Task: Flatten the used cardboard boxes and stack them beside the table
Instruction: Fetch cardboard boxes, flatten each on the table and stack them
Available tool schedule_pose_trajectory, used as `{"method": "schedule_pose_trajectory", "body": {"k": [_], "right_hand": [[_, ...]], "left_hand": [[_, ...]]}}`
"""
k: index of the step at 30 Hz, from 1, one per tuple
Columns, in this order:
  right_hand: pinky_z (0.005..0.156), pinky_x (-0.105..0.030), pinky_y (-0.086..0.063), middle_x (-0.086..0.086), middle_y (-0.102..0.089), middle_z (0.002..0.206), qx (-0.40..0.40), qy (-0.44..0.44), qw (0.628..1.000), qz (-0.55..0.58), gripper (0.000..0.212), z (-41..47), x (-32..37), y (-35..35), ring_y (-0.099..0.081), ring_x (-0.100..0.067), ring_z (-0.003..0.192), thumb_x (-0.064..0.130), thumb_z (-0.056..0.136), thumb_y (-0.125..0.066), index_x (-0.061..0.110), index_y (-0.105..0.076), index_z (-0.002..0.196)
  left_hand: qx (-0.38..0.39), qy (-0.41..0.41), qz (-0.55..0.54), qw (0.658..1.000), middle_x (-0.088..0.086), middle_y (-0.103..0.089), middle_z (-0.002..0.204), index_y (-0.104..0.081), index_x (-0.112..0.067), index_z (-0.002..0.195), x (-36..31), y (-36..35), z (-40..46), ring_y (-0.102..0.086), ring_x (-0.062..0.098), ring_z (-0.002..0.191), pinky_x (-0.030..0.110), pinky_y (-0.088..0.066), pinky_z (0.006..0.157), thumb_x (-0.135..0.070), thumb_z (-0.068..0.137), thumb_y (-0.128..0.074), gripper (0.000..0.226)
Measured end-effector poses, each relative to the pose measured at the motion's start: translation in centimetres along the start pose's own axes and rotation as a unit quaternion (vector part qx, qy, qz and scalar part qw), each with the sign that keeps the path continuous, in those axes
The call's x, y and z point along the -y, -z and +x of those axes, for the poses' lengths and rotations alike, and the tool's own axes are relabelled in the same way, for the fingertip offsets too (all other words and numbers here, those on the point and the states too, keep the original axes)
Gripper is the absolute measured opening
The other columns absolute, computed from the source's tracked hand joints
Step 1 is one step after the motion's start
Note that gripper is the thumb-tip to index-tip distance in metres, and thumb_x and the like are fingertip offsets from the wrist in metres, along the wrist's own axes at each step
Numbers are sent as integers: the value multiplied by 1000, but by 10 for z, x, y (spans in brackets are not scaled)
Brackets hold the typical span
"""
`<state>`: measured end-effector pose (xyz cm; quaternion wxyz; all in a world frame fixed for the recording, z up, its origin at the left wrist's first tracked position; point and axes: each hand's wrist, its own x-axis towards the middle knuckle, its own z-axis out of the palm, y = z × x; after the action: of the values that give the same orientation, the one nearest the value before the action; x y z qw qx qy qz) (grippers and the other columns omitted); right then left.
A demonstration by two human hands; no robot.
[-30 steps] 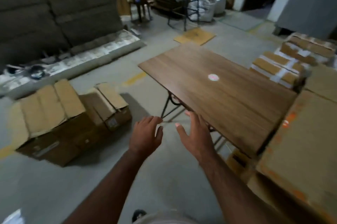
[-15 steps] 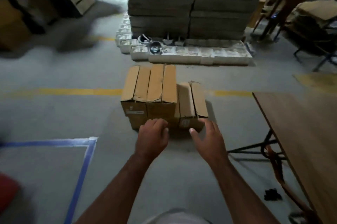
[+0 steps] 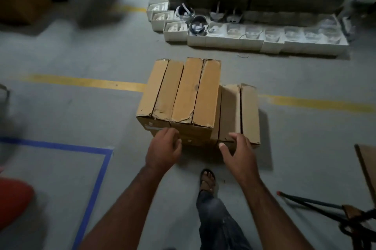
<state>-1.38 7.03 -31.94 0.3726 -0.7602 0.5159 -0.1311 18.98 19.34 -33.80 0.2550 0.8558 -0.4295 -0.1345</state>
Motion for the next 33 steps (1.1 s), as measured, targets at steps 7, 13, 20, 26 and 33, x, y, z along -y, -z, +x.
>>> {"method": "schedule_pose_trajectory", "body": {"k": [7, 13, 20, 26, 33], "right_hand": [[99, -36, -45, -6, -47, 146, 181, -58, 980, -67, 58, 182, -40, -64, -48, -23, 131, 39, 99, -64, 17, -41, 148], [104, -39, -44, -10, -41, 154, 269, -165, 946, -81, 73, 275, -95, -134, -45, -29, 138, 39, 98, -65, 12, -30, 156], [110, -36, -38, -13, -38, 160, 307, -249, 918, -26, 80, 320, -133, -182, -42, -31, 142, 50, 97, -62, 9, -30, 158], [105, -35, -42, -13, -49, 151, 309, -271, 912, -3, 69, 327, -128, -191, -50, -30, 135, 44, 97, -64, 8, -40, 151], [94, -32, -44, -10, -52, 146, 239, -349, 903, 75, 76, 330, -138, -195, -56, -29, 123, 46, 93, -71, 12, -34, 150]], "left_hand": [[121, 243, -6, 963, 17, -53, 135, -55, -4, 134, 49, -91, 143, -53, 31, 123, 38, -44, 99, -30, 95, -68, 48], [158, 359, -14, 920, 26, -46, 147, -43, 3, 145, 108, -174, 221, -46, 40, 134, 40, -38, 108, -31, 96, -68, 65], [112, 417, -29, 902, 26, -42, 135, -53, 7, 128, 131, -228, 245, -45, 41, 126, 42, -38, 108, -32, 90, -75, 58], [116, 460, -24, 880, 26, -39, 138, -52, 4, 130, 137, -226, 259, -44, 43, 127, 43, -39, 107, -33, 88, -76, 61], [49, 480, -89, 871, 13, -43, 124, -52, -11, 114, 137, -233, 265, -50, 30, 112, 44, -49, 97, -40, 81, -82, 53]]}}
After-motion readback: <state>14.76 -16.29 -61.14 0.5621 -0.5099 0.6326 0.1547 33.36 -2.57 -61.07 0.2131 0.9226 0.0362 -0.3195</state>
